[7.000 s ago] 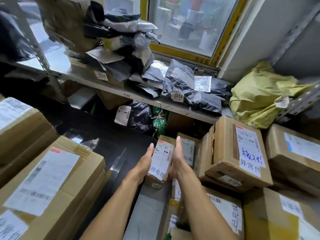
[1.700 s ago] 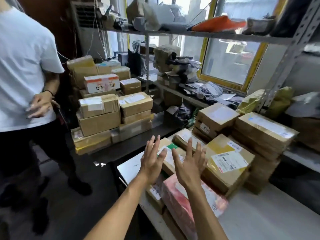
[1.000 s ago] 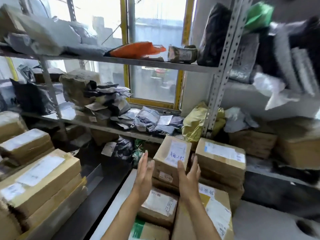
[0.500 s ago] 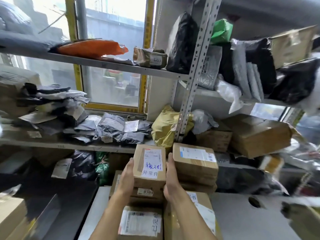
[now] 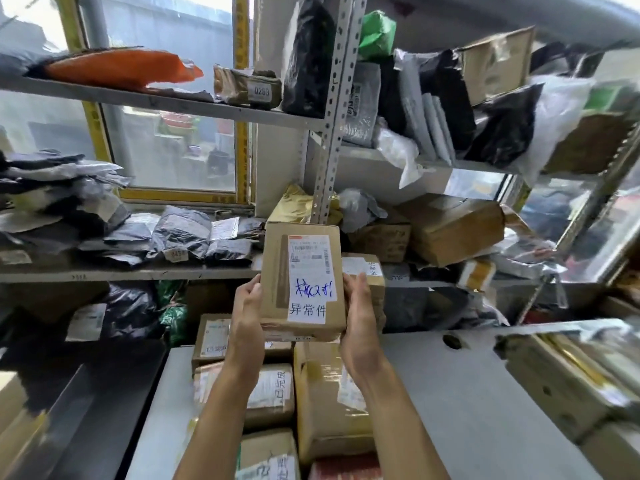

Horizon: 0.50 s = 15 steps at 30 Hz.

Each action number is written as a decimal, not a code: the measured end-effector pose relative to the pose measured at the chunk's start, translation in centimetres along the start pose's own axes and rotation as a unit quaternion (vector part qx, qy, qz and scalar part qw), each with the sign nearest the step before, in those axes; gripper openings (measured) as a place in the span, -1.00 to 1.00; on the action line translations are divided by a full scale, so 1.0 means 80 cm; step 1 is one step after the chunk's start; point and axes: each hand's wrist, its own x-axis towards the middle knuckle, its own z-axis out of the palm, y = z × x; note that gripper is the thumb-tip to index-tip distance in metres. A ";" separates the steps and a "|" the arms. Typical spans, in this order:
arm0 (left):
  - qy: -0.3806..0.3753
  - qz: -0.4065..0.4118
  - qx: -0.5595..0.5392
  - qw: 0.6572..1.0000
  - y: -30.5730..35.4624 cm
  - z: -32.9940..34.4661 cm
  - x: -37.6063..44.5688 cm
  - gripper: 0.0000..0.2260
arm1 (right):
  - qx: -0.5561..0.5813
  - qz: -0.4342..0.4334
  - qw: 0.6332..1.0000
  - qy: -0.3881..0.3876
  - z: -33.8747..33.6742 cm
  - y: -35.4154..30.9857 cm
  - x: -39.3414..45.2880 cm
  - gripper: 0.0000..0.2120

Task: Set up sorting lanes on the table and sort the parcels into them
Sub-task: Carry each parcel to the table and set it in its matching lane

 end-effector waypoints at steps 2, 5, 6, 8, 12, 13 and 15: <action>-0.022 -0.002 0.010 1.000 0.002 0.027 -0.020 -0.51 | -0.008 -0.021 1.000 0.018 -0.026 -0.005 -0.019 -0.41; -0.044 -0.011 0.007 0.999 0.002 0.071 -0.051 -0.57 | 0.012 -0.023 0.999 0.032 -0.072 -0.019 -0.050 -0.42; -0.047 -0.015 0.008 0.999 0.001 0.089 -0.066 -0.55 | 0.013 -0.022 0.999 0.033 -0.090 -0.027 -0.065 -0.43; -0.065 -0.020 -0.001 0.998 -0.003 0.124 -0.095 -0.53 | 0.002 -0.030 0.999 0.041 -0.124 -0.042 -0.094 -0.42; -0.091 -0.036 -0.009 0.995 -0.021 0.238 -0.178 -0.57 | -0.022 -0.047 0.993 0.102 -0.240 -0.075 -0.171 -0.37; -0.103 -0.046 -0.006 0.994 -0.028 0.265 -0.198 -0.53 | -0.017 -0.043 0.992 0.114 -0.271 -0.078 -0.188 -0.37; -0.127 -0.062 -0.001 0.990 -0.042 0.329 -0.247 -0.52 | -0.015 -0.041 0.988 0.146 -0.342 -0.088 -0.235 -0.36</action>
